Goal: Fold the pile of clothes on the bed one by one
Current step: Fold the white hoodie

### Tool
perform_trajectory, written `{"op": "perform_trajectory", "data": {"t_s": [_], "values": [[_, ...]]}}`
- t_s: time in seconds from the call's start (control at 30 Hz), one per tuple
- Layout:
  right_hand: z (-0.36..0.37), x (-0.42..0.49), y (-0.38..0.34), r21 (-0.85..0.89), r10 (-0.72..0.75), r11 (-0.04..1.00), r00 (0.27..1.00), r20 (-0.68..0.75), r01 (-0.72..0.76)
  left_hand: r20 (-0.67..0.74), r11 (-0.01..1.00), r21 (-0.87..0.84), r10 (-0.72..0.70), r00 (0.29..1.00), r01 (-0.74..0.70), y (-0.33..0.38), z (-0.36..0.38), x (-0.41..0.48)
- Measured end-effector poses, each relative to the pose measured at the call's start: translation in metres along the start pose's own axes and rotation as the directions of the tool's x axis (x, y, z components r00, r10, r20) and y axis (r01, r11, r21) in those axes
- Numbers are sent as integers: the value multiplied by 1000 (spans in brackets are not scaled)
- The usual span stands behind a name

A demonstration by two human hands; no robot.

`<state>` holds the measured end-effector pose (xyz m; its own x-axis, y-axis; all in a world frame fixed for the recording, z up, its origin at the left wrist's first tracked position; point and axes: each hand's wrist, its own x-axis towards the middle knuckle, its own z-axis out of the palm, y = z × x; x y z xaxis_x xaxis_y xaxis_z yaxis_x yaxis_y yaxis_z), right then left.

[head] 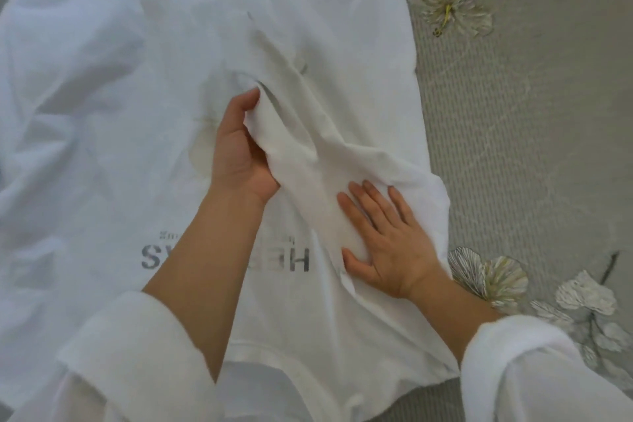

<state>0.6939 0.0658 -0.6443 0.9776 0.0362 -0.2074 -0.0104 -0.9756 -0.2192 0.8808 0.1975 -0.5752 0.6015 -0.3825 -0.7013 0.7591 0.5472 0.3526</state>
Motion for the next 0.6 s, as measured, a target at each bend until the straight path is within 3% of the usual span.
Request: {"op": "perform_trajectory", "data": {"t_s": [0.07, 0.2, 0.27, 0.37, 0.5, 0.6], "values": [[1, -1, 0, 0, 7, 1000, 1000, 5, -7, 17, 989, 2, 148, 989, -148, 11, 6, 2], [0, -1, -1, -6, 6, 1000, 1000, -25, -7, 88, 874, 229, 419, 904, -428, 46, -12, 2], [-1, -1, -1, -11, 3, 1000, 1000, -30, -3, -26, 847, 335, 447, 894, -413, 57, -38, 4], [-1, -1, -1, -34, 0, 999, 999, -32, -1, -249, 898, 374, 337, 908, -231, 66, -80, 3], [2, -1, 0, -51, 5, 999, 999, -46, -7, -115, 923, 332, 245, 963, -195, 89, -79, 16], [5, 0, 0, -77, 5, 997, 999, -49, -9, 46, 880, 295, 376, 925, -373, 118, -56, 29]]}}
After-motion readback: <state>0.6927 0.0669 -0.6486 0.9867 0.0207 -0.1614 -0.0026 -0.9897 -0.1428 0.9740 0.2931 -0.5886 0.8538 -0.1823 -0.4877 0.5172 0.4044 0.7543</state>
